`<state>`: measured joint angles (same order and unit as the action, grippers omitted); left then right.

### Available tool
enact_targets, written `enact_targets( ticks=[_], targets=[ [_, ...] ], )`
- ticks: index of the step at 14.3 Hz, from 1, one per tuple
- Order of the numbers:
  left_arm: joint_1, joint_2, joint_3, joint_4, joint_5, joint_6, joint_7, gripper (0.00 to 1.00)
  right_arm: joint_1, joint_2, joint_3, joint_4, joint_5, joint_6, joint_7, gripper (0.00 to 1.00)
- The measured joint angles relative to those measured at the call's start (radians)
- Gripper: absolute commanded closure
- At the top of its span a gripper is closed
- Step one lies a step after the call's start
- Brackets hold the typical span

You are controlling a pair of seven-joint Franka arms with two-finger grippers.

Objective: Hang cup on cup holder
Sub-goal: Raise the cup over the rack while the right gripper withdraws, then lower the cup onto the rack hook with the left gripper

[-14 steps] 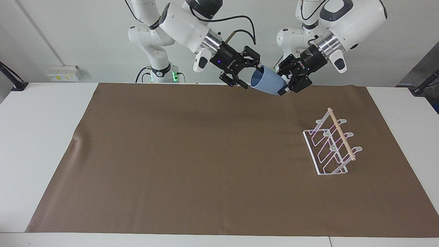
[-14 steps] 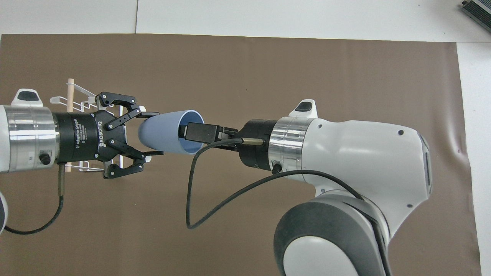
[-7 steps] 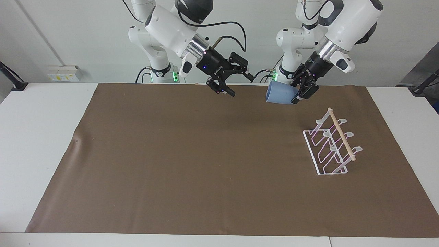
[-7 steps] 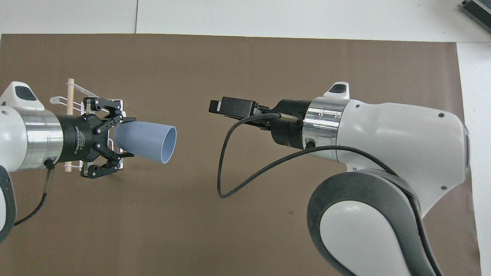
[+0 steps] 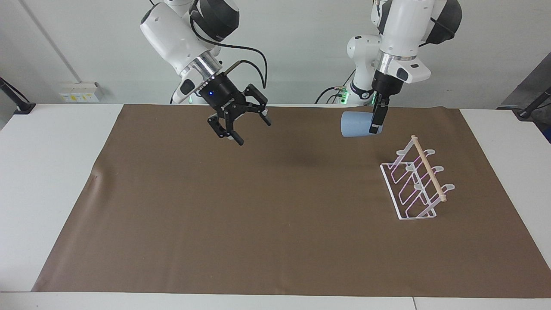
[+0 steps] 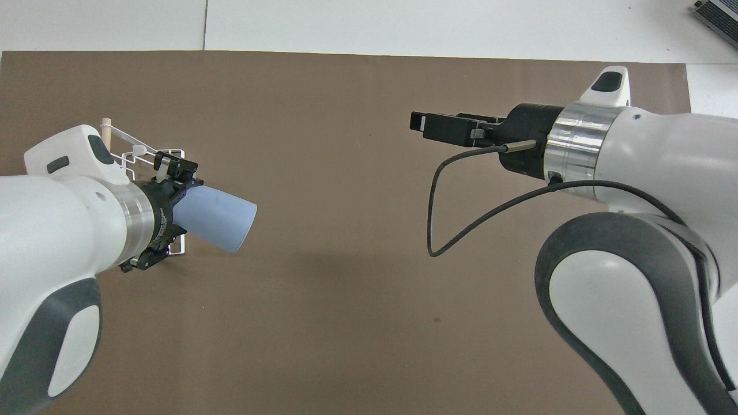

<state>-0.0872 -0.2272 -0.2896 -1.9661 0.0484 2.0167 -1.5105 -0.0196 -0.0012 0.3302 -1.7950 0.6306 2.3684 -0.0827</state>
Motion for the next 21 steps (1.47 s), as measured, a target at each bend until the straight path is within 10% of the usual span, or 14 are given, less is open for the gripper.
enact_targets(
  ticks=[12,21],
  targets=[
    [0.109,0.119,0.018,0.034,0.455,0.271,0.268,1.0,0.001,0.0,-0.159,0.209,-0.54,-0.628,-0.114,0.0],
    [0.179,0.298,0.019,0.109,0.582,0.386,0.27,1.0,0.001,-0.003,-0.22,0.203,-0.627,-0.783,-0.012,0.0]
  ],
)
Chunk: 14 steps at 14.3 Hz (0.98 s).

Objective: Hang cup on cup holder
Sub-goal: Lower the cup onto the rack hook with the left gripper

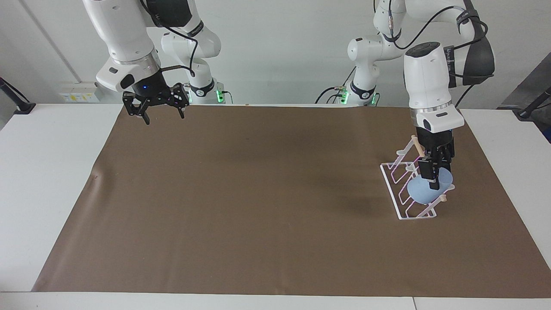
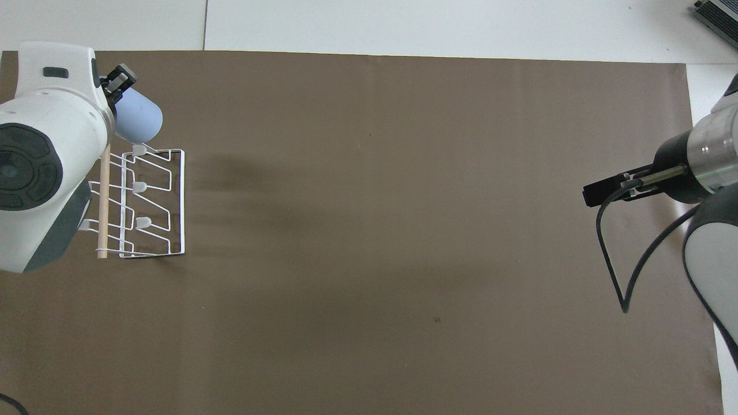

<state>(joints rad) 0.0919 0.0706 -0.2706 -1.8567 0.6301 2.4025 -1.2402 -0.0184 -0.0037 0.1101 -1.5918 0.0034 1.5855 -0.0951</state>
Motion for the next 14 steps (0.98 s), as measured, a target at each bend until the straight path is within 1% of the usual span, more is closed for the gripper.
enact_targets(
  ticks=[4,6,9,11,14],
  targets=[
    [0.003,0.0,-0.003,-0.021,0.001,0.004,0.002,1.0,0.001,0.0,-0.013,-0.018,0.0,0.0,0.042,0.0],
    [0.006,-0.001,-0.002,-0.04,0.02,0.012,0.002,1.0,0.001,0.0,-0.049,-0.019,0.0,0.005,0.045,0.0],
    [0.021,-0.003,-0.001,-0.079,0.037,0.052,0.002,1.0,0.001,-0.001,-0.099,-0.019,0.0,0.047,0.045,0.0],
    [0.024,-0.006,-0.001,-0.092,0.039,0.059,0.002,1.0,0.001,-0.001,-0.104,-0.019,0.0,0.057,0.045,0.0],
    [0.024,-0.015,-0.002,-0.113,0.039,0.06,0.002,1.0,0.004,-0.001,-0.104,-0.021,0.0,0.114,0.045,0.0]
  ],
)
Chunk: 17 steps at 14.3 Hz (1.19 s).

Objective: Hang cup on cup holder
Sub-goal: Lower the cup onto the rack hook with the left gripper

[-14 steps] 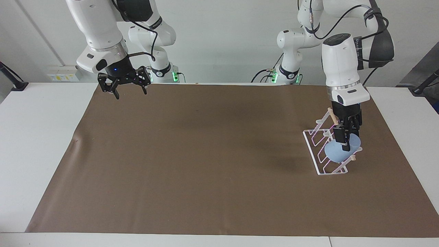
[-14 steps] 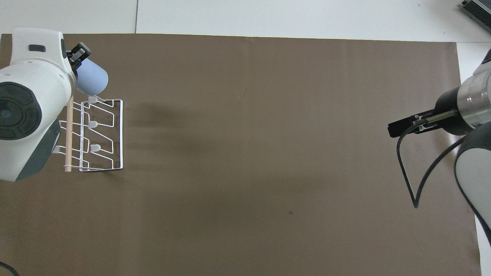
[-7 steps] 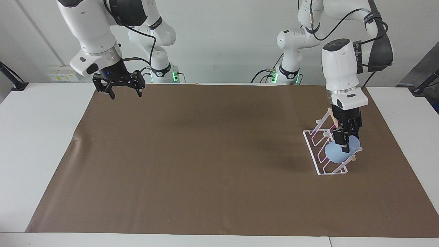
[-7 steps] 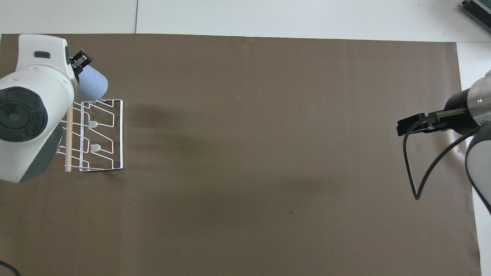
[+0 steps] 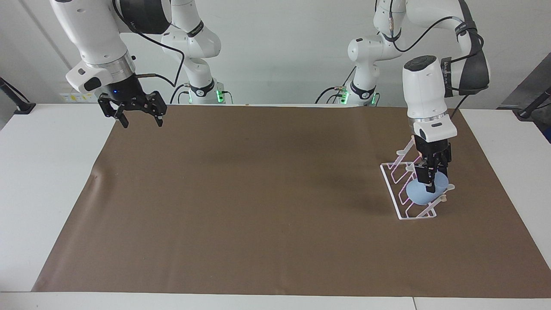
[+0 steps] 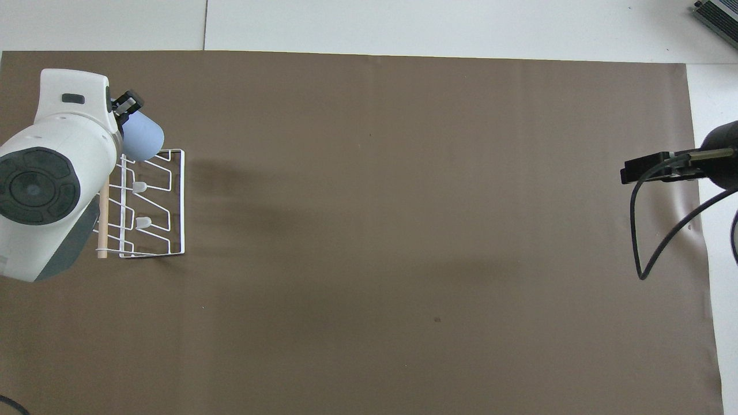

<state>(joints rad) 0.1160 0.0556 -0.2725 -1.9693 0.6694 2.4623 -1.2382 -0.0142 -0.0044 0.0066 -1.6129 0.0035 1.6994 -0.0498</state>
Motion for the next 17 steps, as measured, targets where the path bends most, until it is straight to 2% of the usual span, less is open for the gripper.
enact_targets(
  ticks=[5,10,11,12,13,14,17],
  targets=[
    [0.004,-0.015,0.0,-0.036,0.0,0.021,0.0,1.0,0.001,0.0,0.0,-0.007,0.0,0.027,0.0,0.0],
    [0.022,-0.03,0.0,-0.083,0.0,0.058,-0.005,1.0,0.001,-0.002,0.0,-0.023,0.0,-0.012,0.0,0.0],
    [0.022,-0.031,0.0,-0.085,0.0,0.059,-0.01,0.92,0.001,-0.004,0.0,-0.026,0.0,-0.012,0.0,0.0],
    [0.022,-0.031,-0.001,-0.086,0.0,0.059,-0.015,0.53,0.001,-0.005,0.0,-0.029,0.0,-0.012,0.0,0.0],
    [0.022,-0.032,-0.001,-0.089,0.0,0.059,-0.018,0.11,0.001,-0.007,0.0,-0.032,0.0,-0.012,0.0,0.0],
    [0.022,-0.033,-0.001,-0.092,0.0,0.06,-0.019,0.0,0.001,-0.008,0.0,-0.035,0.0,-0.012,0.0,0.0],
    [0.023,-0.035,-0.001,-0.093,0.0,0.062,-0.022,0.0,-0.003,-0.012,-0.002,-0.038,0.0,-0.012,0.0,0.0]
  ],
)
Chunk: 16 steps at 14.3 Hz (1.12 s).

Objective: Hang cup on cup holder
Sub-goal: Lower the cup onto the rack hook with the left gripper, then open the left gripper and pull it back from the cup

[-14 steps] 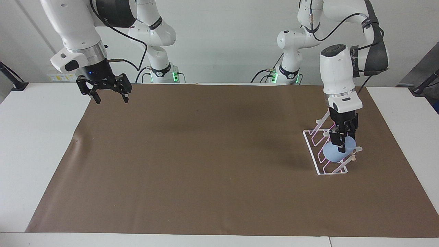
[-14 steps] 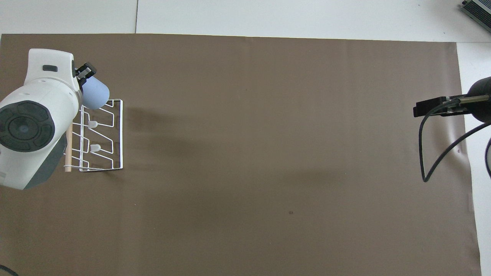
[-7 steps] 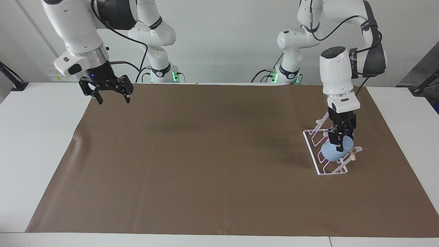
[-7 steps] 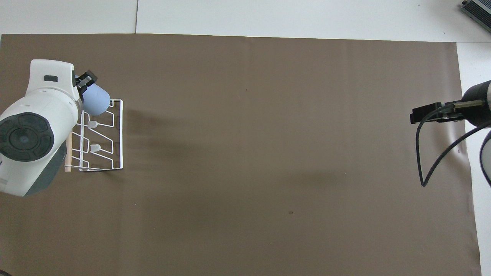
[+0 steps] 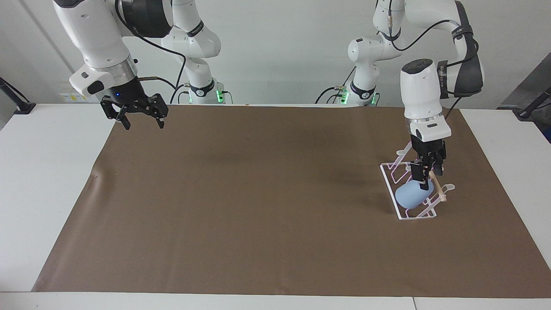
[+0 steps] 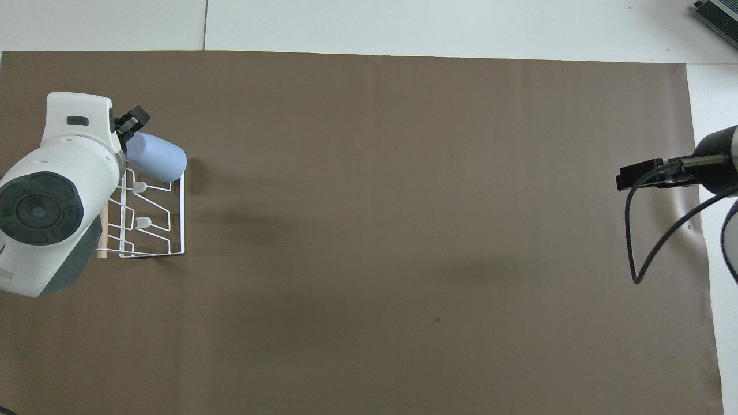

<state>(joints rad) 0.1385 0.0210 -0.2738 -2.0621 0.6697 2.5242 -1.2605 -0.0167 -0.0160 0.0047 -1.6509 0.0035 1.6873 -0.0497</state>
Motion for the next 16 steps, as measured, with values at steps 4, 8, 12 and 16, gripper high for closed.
enact_targets(
  ticks=[4,8,12,16],
  targets=[
    [0.0,-0.006,0.0,0.002,0.0,0.004,0.0,0.0,-0.003,0.0,-0.003,-0.001,0.0,0.0,0.0,0.0],
    [0.0,-0.008,-0.006,0.008,-0.004,0.012,0.0,0.0,-0.003,0.0,-0.01,-0.001,0.0,0.0,0.0,0.0],
    [-0.002,-0.008,-0.015,0.036,-0.108,0.013,0.128,0.0,-0.003,0.0,-0.016,-0.001,0.0,0.0,0.0,0.0],
    [-0.001,-0.008,-0.014,0.128,-0.303,-0.109,0.382,0.0,-0.002,-0.001,-0.016,-0.001,0.0,0.0,0.0,0.0]
  ],
)
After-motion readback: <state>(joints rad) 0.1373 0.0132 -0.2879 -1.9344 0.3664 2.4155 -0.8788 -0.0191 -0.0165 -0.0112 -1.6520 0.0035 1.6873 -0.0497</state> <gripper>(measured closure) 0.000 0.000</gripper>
